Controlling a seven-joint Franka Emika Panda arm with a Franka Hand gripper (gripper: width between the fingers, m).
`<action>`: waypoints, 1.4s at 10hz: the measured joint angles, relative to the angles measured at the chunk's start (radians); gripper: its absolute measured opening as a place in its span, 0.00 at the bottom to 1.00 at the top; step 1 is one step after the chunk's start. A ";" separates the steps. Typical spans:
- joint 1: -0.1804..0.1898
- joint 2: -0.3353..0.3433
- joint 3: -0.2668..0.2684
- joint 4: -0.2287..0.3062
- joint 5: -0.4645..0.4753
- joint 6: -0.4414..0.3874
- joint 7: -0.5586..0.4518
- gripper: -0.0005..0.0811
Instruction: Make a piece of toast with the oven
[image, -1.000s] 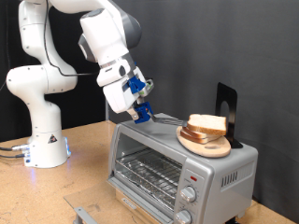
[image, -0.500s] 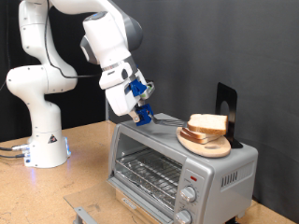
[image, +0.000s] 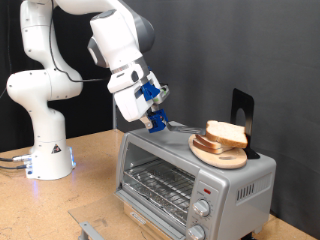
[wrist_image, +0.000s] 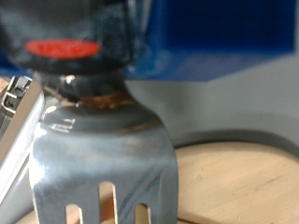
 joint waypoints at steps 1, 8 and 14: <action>0.000 0.006 0.000 0.008 0.000 0.000 0.002 0.45; -0.003 0.024 -0.001 0.025 -0.013 -0.001 0.007 0.45; -0.003 0.022 -0.003 0.026 -0.047 -0.039 -0.001 0.45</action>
